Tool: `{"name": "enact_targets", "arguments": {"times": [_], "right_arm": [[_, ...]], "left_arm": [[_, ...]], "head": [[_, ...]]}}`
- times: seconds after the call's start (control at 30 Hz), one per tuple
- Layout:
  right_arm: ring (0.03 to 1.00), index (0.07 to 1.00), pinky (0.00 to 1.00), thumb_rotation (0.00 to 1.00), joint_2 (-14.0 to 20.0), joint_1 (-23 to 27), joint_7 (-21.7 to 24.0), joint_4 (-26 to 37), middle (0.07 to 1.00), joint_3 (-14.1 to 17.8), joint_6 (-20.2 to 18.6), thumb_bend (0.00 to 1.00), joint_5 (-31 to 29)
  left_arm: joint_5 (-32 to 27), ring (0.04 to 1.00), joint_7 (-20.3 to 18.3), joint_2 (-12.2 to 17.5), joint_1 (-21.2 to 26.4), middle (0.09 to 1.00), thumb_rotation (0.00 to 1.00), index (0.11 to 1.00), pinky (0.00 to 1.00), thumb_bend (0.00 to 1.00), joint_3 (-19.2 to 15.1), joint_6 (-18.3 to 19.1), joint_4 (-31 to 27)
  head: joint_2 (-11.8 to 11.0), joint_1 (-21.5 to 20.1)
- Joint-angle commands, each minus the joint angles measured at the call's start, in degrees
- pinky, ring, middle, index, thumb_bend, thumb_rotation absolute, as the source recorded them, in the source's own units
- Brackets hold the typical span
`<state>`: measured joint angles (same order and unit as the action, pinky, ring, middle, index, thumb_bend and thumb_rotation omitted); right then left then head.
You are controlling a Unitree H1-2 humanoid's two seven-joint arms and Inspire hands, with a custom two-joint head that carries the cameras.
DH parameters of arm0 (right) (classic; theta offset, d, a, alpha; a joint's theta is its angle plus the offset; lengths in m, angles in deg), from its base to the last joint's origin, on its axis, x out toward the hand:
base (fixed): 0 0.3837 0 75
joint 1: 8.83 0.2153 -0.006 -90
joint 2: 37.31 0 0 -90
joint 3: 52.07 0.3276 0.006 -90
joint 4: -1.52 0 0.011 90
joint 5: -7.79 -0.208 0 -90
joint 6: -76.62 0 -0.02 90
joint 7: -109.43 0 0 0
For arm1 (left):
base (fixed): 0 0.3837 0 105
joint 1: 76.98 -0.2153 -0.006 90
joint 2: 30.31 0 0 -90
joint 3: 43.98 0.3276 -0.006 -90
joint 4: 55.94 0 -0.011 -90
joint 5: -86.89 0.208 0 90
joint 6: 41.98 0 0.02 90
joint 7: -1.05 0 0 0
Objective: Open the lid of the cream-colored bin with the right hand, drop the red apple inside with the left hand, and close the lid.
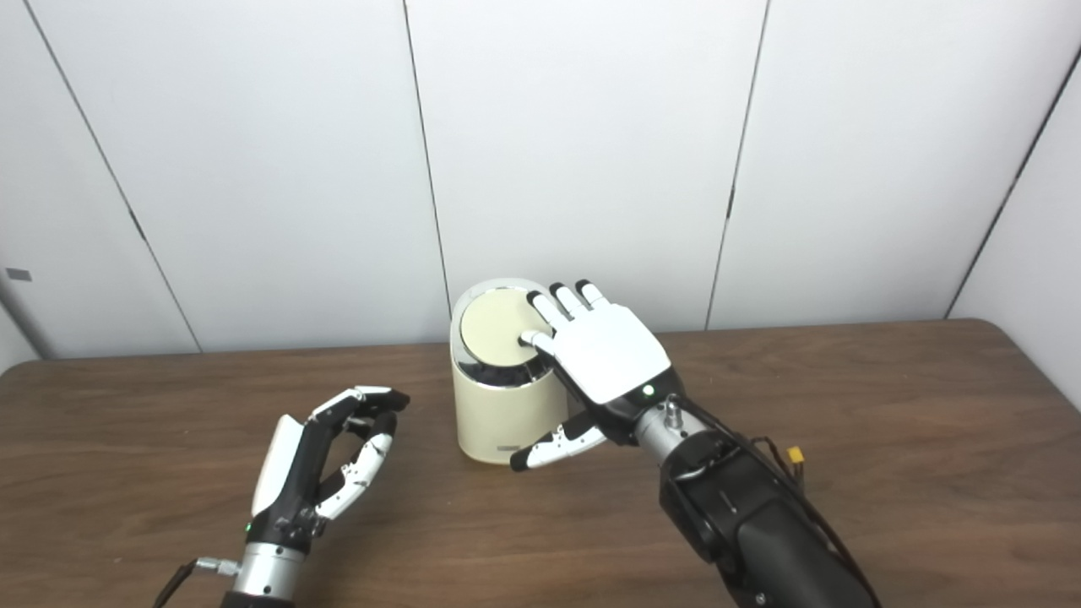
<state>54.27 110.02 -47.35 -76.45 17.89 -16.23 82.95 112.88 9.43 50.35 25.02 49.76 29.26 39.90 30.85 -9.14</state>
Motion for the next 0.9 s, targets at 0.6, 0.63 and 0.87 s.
{"name": "enact_targets", "arguments": {"times": [0.6,0.63,0.87], "right_arm": [[1.0,0.707,1.0,0.86,0.84,0.06,5.25,-2.65,1.0,-0.25,-2.86,0.91,-0.15],[1.0,0.708,1.0,0.86,0.78,0.08,5.01,-2.92,1.0,-0.46,-2.81,0.91,0.08],[1.0,0.724,1.0,0.87,0.76,0.02,3.14,-4.92,1.0,-1.38,-2.76,0.91,1.03]], "left_arm": [[0.17,0.645,0.96,-0.58,1.67,0.672,0.67,0.663,0.54,0.3,0.1,-0.04,-2.77],[0.06,0.646,1.02,-0.62,1.67,0.672,0.67,0.663,0.54,0.3,0.08,-0.26,-2.75],[-0.03,0.645,1.06,-0.59,1.52,0.671,0.67,0.663,0.53,0.32,-0.1,-0.23,-3.16]], "head": [[0.49,0.64],[0.57,0.72],[0.75,0.92]]}}
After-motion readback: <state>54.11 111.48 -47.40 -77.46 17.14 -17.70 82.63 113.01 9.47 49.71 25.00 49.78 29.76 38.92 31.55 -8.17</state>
